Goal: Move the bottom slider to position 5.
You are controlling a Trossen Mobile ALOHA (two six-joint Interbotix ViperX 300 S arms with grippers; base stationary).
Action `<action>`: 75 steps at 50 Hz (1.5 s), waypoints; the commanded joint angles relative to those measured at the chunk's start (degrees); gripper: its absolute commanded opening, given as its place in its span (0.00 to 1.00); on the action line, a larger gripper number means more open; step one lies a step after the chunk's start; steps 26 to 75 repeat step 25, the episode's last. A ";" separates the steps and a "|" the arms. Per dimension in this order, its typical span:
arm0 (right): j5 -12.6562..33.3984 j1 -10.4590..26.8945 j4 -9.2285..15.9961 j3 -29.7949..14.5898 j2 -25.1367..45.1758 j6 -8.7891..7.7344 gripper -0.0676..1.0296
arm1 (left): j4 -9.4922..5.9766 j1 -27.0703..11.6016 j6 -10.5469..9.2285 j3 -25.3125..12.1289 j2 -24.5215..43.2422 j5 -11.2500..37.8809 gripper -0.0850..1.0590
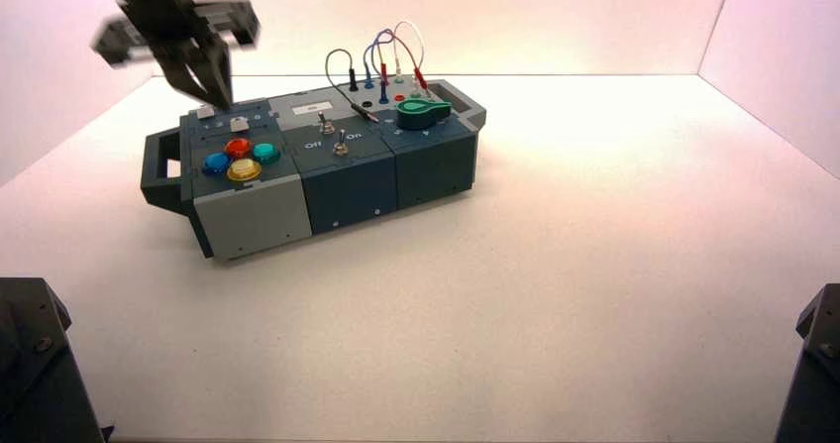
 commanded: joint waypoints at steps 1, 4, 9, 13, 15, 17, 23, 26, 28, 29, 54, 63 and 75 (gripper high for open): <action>-0.18 0.26 0.18 -0.79 0.88 0.09 0.04 | 0.18 1.05 0.09 0.09 -9.32 0.26 0.05; -0.18 0.35 0.18 -0.70 0.88 0.09 0.04 | 0.18 1.05 0.09 0.62 -12.39 0.44 0.05; -0.09 0.35 0.18 -0.79 0.88 0.09 0.04 | -0.09 1.05 0.00 2.02 -16.70 0.70 0.05; -0.09 0.35 0.26 -0.70 0.88 0.09 0.04 | -0.18 1.05 -0.09 3.43 -18.72 0.79 0.05; 0.00 0.35 0.26 -0.79 0.88 0.09 0.04 | -0.35 1.05 -0.18 3.87 -19.51 0.79 0.05; 0.00 0.26 0.26 -0.70 0.88 0.09 0.04 | -0.35 0.97 -0.18 4.48 -20.21 0.79 0.05; -0.09 0.35 0.26 -0.70 0.88 0.09 0.04 | -0.44 1.05 -0.18 5.19 -21.53 0.79 0.05; -0.09 0.35 0.26 -0.79 0.88 0.09 0.04 | -0.44 1.05 -0.18 5.27 -21.71 0.79 0.05; -0.09 0.35 0.26 -0.79 0.88 0.09 0.04 | -0.44 1.05 -0.18 5.27 -21.71 0.79 0.05; -0.09 0.35 0.26 -0.79 0.88 0.09 0.04 | -0.44 1.05 -0.18 5.27 -21.71 0.79 0.05; -0.09 0.35 0.26 -0.79 0.88 0.09 0.04 | -0.44 1.05 -0.18 5.27 -21.71 0.79 0.05; -0.09 0.35 0.26 -0.79 0.88 0.09 0.04 | -0.44 1.05 -0.18 5.27 -21.71 0.79 0.05; -0.09 0.35 0.26 -0.79 0.88 0.09 0.04 | -0.44 1.05 -0.18 5.27 -21.71 0.79 0.05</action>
